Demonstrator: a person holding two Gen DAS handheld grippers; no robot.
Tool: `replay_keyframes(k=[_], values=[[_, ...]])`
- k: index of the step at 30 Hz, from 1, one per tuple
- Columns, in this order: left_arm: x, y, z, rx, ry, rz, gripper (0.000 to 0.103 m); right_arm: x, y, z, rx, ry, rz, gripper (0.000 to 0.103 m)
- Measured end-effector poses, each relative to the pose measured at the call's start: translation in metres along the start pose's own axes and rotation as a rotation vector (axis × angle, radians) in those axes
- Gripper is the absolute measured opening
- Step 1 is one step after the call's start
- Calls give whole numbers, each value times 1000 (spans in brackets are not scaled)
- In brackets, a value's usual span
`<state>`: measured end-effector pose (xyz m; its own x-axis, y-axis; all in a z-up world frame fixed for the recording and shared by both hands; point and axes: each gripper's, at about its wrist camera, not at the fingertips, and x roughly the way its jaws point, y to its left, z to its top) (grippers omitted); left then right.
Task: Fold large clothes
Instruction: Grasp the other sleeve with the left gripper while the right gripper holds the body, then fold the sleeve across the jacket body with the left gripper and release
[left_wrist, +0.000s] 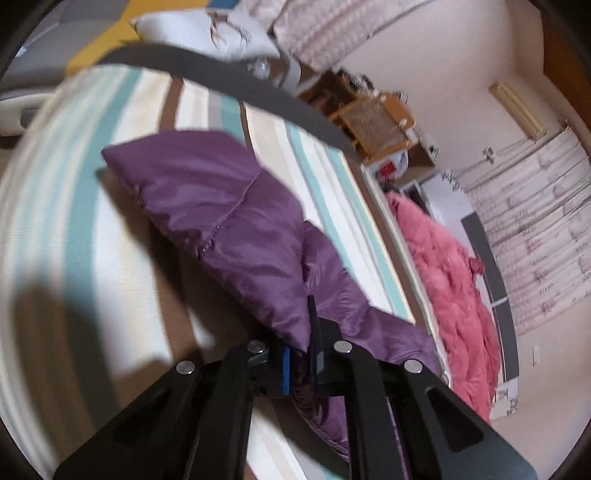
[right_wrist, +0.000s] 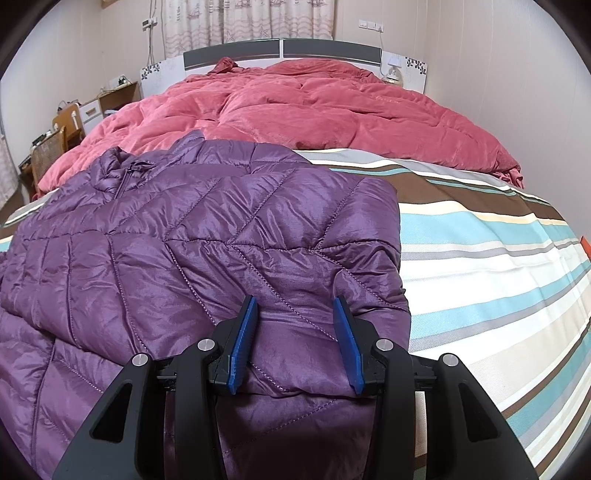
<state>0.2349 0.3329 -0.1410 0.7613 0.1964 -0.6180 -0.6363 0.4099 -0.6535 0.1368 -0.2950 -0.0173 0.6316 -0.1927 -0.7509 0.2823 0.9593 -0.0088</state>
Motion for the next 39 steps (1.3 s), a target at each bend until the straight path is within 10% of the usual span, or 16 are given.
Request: replay_keyframes(k=[8,17,29,39], values=[[-52,-31,-25,132,-208,72,6,0,1,0,0,0,-1,43],[-91,-105,-65,557,-338,67,6,1,0,1,2,-2,-1,43],[-126,-214,-192,1236,-348,36,6,1,-1,2,5,-4,2,43],[-153,-257,-309,1594,-386,-58,6,1,-1,1,5,-5,0,43]])
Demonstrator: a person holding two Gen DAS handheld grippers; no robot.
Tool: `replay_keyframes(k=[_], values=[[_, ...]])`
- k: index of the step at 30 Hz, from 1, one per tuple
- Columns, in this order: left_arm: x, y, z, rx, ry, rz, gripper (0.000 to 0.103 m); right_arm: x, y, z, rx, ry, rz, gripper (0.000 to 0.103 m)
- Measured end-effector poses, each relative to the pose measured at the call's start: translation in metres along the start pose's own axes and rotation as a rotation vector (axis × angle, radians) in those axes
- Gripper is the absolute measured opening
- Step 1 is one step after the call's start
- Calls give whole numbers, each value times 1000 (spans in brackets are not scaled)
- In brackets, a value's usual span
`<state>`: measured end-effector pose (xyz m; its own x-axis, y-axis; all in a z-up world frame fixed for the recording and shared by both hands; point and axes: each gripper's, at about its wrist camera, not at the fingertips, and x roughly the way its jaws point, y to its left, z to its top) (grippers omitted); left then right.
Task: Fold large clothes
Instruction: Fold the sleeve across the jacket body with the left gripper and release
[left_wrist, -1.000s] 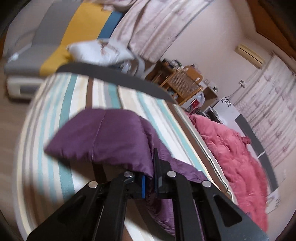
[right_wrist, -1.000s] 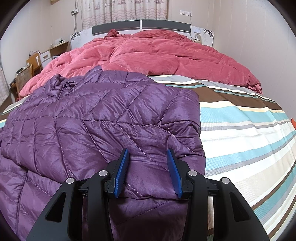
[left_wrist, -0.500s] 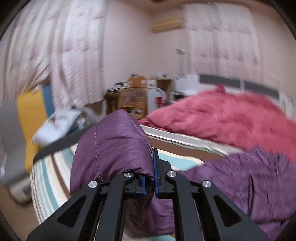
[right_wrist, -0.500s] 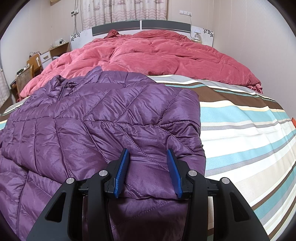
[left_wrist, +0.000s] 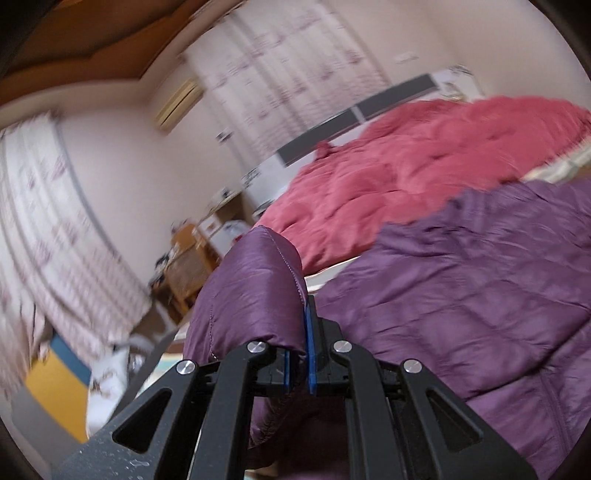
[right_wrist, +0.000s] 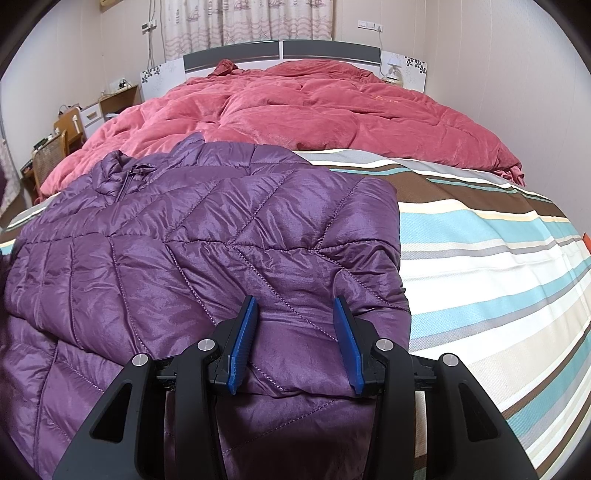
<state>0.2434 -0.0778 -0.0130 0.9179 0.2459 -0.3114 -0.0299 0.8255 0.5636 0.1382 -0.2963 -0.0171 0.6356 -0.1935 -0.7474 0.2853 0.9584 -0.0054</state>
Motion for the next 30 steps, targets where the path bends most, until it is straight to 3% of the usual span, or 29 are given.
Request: replay_keyframes(k=[6,12,14,18,25,27,30], values=[[-28,-62,13,179,-56,-117,6,0,1,-1,1,0,0,43],[-46,-116,-3,386,-9,-270,7,0,0,-1,2,-1,1,43],[-54,-122,-11,415,-14,-297,14,0,1,-1,3,-1,1,43],[-68,-123,-15,422,-26,-317,21,1,1,0,5,-2,3,43],[-104,-119,-5,432,-133,-356,55,1,0,0,5,-3,4,43],[-114,-126,-8,492,-163,-342,55,1,0,0,7,-3,5,43],[-118,-135,-13,562,-148,-336,55,1,1,1,8,-4,5,43]])
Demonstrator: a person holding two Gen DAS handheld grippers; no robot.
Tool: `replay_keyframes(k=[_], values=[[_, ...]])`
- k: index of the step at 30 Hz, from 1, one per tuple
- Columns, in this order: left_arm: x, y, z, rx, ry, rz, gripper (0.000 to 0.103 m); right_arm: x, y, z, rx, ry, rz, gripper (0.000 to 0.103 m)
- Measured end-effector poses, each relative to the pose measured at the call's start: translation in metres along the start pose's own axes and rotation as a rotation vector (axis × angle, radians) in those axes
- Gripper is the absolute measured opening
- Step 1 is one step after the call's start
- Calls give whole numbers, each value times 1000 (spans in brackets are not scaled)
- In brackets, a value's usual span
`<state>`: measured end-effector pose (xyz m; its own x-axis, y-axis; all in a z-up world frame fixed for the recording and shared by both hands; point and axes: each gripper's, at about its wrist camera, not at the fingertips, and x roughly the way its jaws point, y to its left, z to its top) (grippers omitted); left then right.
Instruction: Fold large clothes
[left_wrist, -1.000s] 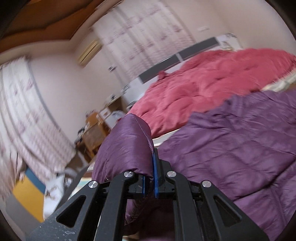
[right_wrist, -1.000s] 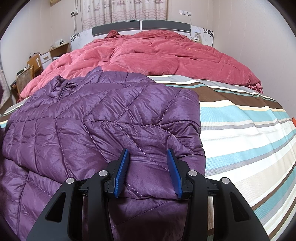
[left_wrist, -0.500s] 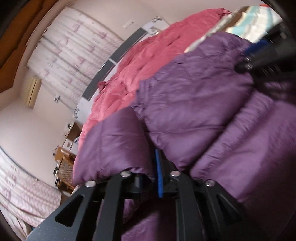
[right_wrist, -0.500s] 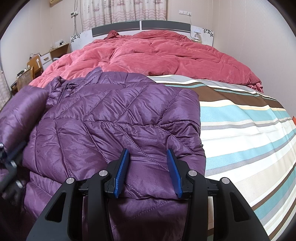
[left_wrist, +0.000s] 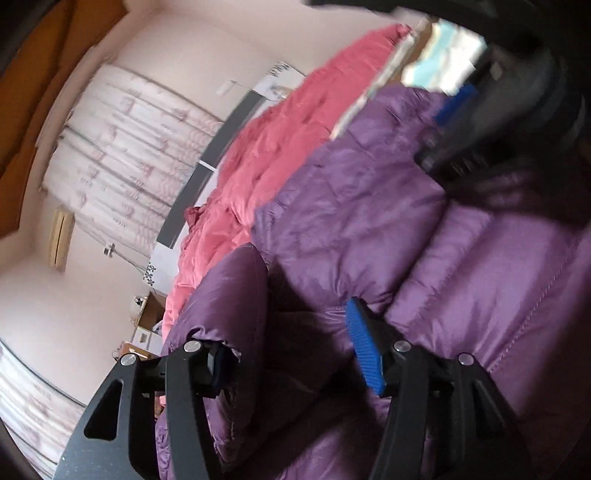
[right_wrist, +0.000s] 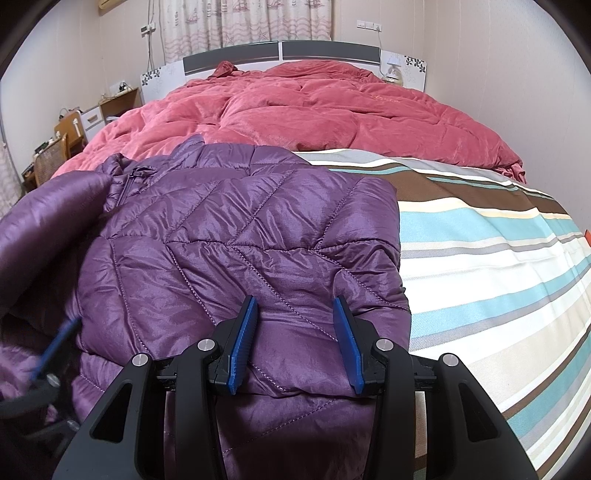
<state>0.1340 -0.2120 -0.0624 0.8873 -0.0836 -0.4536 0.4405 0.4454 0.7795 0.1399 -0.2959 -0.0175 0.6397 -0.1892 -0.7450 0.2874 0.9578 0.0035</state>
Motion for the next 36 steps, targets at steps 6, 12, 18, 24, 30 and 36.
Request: replay_keyframes(k=[6,12,18,24,30,36], values=[[-20,23,-4,-123,36,-81,93,1,0,1,6,0,7,43],[-53,55,-31,-342,-31,-383,101,1,1,2,7,-1,11,43],[-66,57,-57,-392,-33,-465,101,-14,11,2,-65,-28,25,43],[-32,81,-38,-515,-19,-435,101,-35,35,3,-143,-66,55,43],[-37,79,-56,-561,20,-652,101,-44,34,-1,-121,-75,68,43],[-65,100,-91,-685,-50,-551,101,-50,39,-9,-129,-79,82,43]])
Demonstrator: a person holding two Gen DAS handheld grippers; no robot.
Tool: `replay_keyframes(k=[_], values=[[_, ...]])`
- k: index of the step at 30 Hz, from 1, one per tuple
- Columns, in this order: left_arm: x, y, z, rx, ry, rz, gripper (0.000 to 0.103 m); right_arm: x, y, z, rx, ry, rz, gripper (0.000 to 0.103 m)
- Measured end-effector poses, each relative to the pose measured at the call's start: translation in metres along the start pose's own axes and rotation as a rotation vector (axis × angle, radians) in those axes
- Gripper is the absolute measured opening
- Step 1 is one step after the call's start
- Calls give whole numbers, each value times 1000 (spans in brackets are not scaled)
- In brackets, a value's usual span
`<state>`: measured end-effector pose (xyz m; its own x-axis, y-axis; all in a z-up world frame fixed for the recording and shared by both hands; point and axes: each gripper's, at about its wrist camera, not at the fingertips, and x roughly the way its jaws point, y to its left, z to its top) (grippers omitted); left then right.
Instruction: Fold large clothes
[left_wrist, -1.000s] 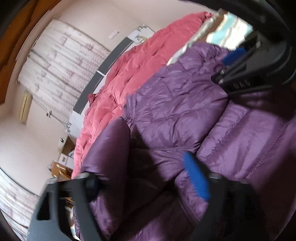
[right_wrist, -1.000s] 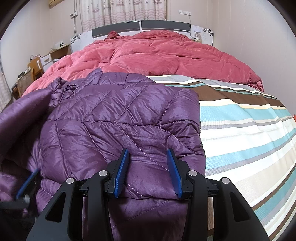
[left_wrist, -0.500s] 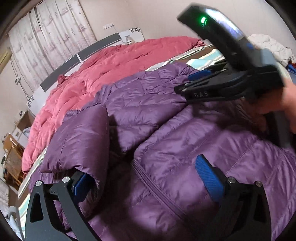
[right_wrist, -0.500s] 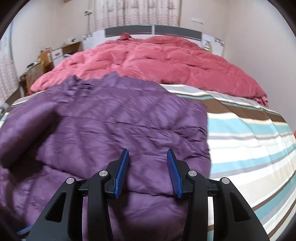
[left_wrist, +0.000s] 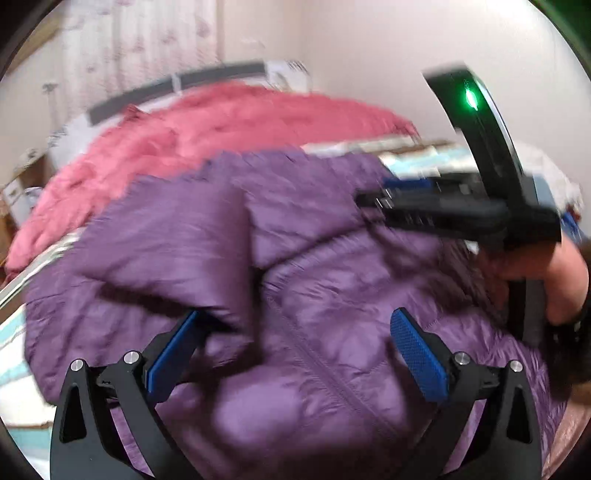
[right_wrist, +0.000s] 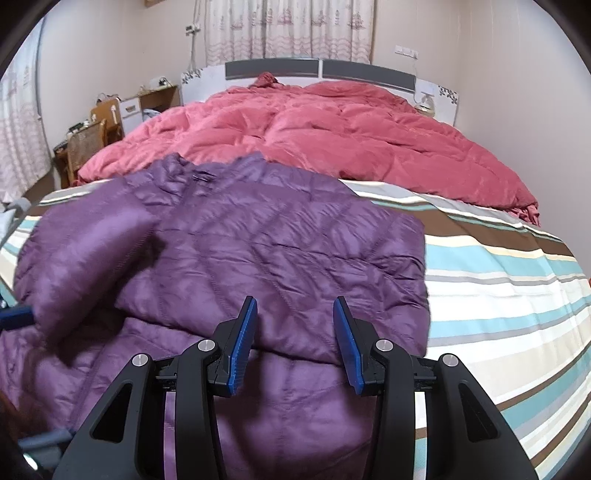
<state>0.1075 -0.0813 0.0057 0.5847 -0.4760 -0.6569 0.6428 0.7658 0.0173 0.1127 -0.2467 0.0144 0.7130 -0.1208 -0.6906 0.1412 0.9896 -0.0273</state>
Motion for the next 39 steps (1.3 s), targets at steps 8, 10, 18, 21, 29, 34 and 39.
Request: replay_keyframes(k=[8,10,18,21,29,34,39], values=[[-54,78,-36,-353,-141,407,101,-36,56,8,-59,-74,192,68],[-55,108,-49,-485,-98,469,101,-44,80,9,-94,-97,235,69],[-17,164,-71,-638,109,485,82,-23,164,4,-282,-48,207,67],[-11,168,-71,-636,121,485,80,-9,159,9,-246,-44,162,59],[-7,170,-76,-683,130,441,81,-9,78,13,103,-48,214,57],[-14,165,-66,-653,96,474,81,-9,47,-6,265,-2,301,57],[-11,166,-53,-629,87,510,79,-10,18,-13,416,8,398,58]])
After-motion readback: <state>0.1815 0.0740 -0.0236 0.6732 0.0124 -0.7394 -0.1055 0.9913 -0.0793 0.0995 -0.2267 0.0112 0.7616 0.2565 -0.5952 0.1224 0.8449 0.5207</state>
